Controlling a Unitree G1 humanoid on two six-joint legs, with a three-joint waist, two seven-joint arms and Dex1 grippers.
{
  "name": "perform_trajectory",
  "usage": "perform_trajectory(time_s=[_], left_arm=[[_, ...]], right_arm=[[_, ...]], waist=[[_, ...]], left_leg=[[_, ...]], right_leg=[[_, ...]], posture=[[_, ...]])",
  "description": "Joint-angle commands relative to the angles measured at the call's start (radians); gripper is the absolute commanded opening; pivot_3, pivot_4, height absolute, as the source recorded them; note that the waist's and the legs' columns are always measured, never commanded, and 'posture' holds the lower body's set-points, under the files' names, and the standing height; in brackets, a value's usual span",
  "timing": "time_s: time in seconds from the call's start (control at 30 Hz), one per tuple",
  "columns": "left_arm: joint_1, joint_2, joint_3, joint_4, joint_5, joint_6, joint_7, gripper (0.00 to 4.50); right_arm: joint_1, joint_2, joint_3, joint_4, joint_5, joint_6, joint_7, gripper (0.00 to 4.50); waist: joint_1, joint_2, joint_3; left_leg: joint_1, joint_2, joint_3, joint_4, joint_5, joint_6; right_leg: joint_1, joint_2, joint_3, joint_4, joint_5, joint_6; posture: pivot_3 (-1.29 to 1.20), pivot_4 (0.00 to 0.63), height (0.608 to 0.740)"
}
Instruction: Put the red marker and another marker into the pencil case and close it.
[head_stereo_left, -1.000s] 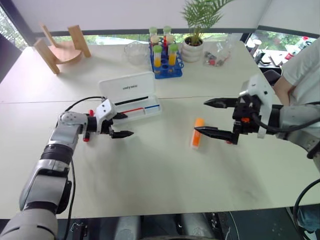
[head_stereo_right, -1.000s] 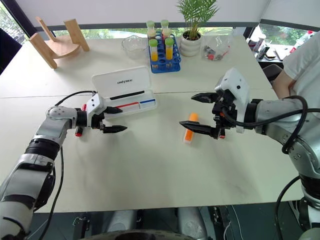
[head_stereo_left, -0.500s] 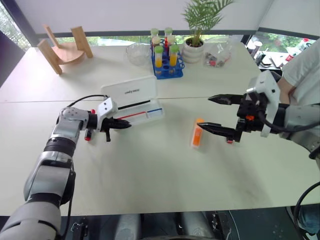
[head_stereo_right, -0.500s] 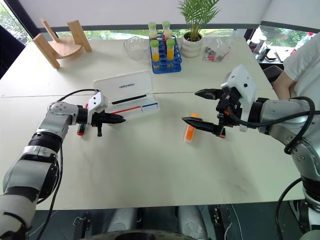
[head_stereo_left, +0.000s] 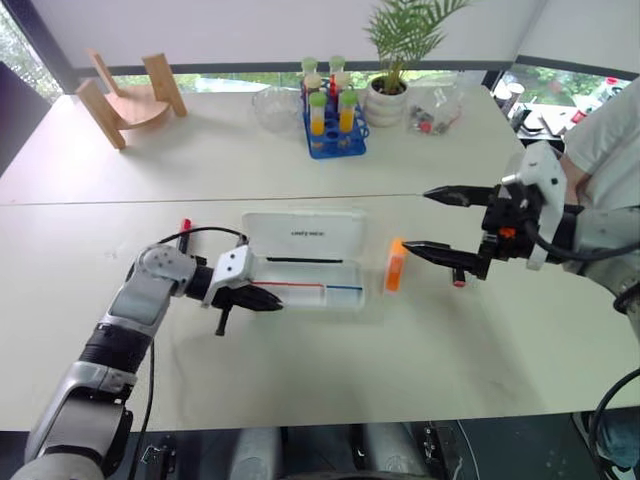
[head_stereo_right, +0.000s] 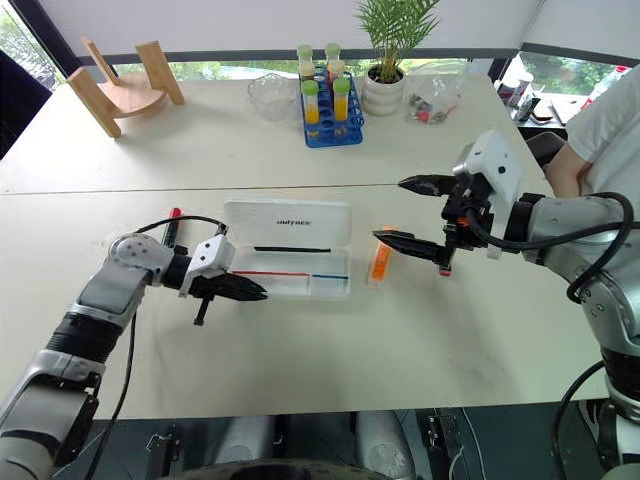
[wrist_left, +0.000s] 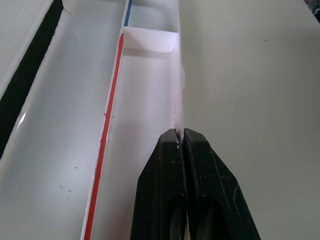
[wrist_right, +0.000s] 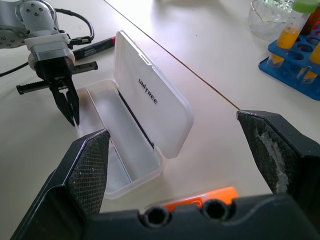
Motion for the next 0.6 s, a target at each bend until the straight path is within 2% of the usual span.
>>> perform_trajectory(time_s=[0.03,0.13,0.37,0.4,0.53,0.6], left_arm=[[0.030,0.016,-0.017,-0.018,0.015,0.013,0.030,0.04],[0.045,0.017,-0.007,-0.037,0.006,0.031,0.057,0.91],[0.097,0.074,0.068,-0.206,-0.081,0.112,0.094,4.24],[0.110,0.091,0.086,-0.250,-0.104,0.135,0.097,4.46],[0.196,0.190,0.203,-0.461,-0.216,0.252,0.120,4.46],[0.260,0.240,0.303,-0.560,-0.279,0.334,0.160,4.46]], right_arm=[[-0.009,0.008,-0.006,-0.004,-0.017,-0.034,0.013,4.50],[-0.007,0.014,-0.001,0.000,-0.027,-0.041,0.020,4.50],[-0.003,0.022,0.003,0.006,-0.037,-0.050,0.032,4.50],[-0.002,0.022,0.002,0.008,-0.036,-0.051,0.034,4.50],[0.001,0.027,0.009,0.016,-0.041,-0.059,0.040,4.50],[-0.006,0.034,0.018,0.019,-0.042,-0.059,0.039,4.50]], waist=[[0.000,0.000,0.000],[-0.001,0.000,0.000],[-0.002,0.000,0.000],[-0.002,0.000,0.000],[-0.004,0.000,0.000],[-0.005,0.001,0.000]], left_leg=[[0.000,0.000,0.000,0.000,0.000,0.000],[0.000,0.000,0.000,0.001,0.000,0.000],[0.000,0.000,-0.001,0.007,0.000,0.000],[0.000,0.000,-0.001,0.008,0.000,0.000],[0.000,0.001,-0.001,0.008,0.000,0.000],[0.000,0.002,-0.001,0.008,0.000,0.000]], right_leg=[[0.000,0.000,0.000,0.000,0.000,0.000],[0.000,0.000,0.000,0.001,0.000,0.000],[0.001,0.000,0.000,0.006,0.000,0.000],[0.001,0.000,0.000,0.006,0.000,0.000],[0.001,0.001,0.000,0.007,0.000,0.000],[0.001,0.001,0.000,0.007,0.000,0.000]], posture=[[0.00,0.150,0.740],[0.00,0.150,0.740],[0.00,0.150,0.740],[0.00,0.150,0.740],[0.00,0.150,0.740],[0.00,0.150,0.740]])
